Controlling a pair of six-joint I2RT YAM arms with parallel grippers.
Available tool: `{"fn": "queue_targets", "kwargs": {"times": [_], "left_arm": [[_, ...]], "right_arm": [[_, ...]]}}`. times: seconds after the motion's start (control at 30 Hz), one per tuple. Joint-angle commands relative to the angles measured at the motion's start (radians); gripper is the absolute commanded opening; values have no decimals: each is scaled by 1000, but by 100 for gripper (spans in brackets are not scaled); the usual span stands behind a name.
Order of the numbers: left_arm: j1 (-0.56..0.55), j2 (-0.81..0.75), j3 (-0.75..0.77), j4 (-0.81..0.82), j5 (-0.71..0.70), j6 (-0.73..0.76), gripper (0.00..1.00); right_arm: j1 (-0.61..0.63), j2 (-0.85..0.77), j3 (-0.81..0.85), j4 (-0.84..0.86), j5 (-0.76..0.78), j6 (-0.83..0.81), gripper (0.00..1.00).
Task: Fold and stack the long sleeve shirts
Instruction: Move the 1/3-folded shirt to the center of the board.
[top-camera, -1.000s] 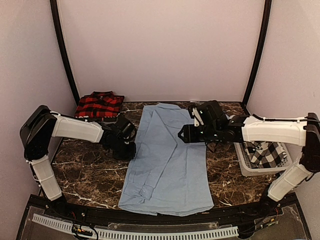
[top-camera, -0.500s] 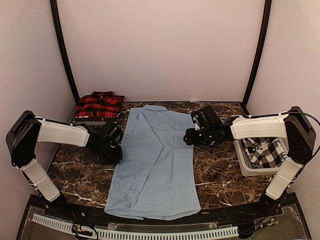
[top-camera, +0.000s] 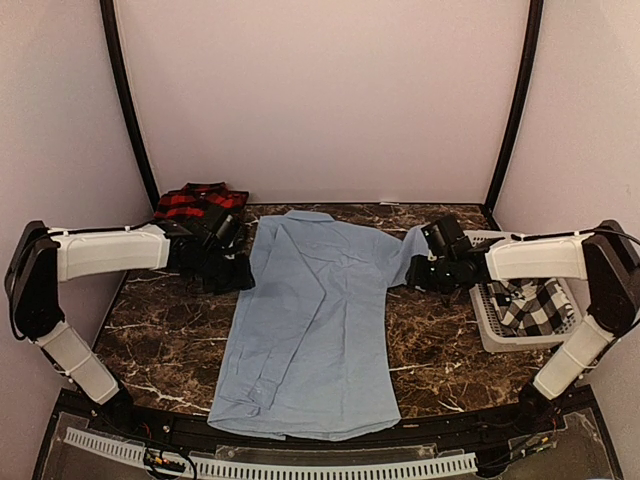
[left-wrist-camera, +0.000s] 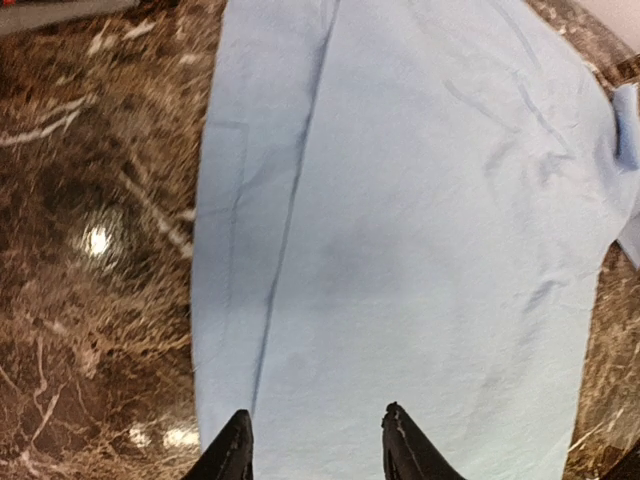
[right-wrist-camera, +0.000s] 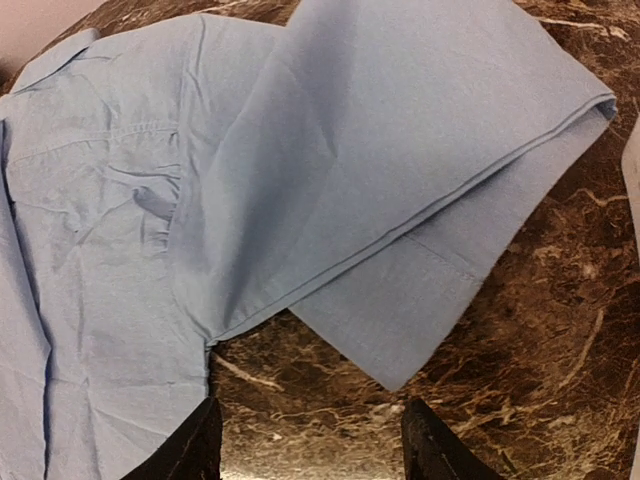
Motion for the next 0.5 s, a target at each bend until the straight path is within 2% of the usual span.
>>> {"fn": "queue_targets", "kwargs": {"times": [0.0, 0.1, 0.23, 0.47], "left_arm": [[4, 56, 111, 50, 44, 88, 43], [3, 129, 177, 115, 75, 111, 43], [3, 240, 255, 175, 130, 135, 43], [5, 414, 367, 202, 111, 124, 43]], "right_arm": [[-49, -37, -44, 59, 14, 51, 60], [-76, -29, -51, 90, -2, 60, 63], [-114, -9, -51, 118, -26, 74, 61], [-141, 61, -24, 131, -26, 84, 59]]}}
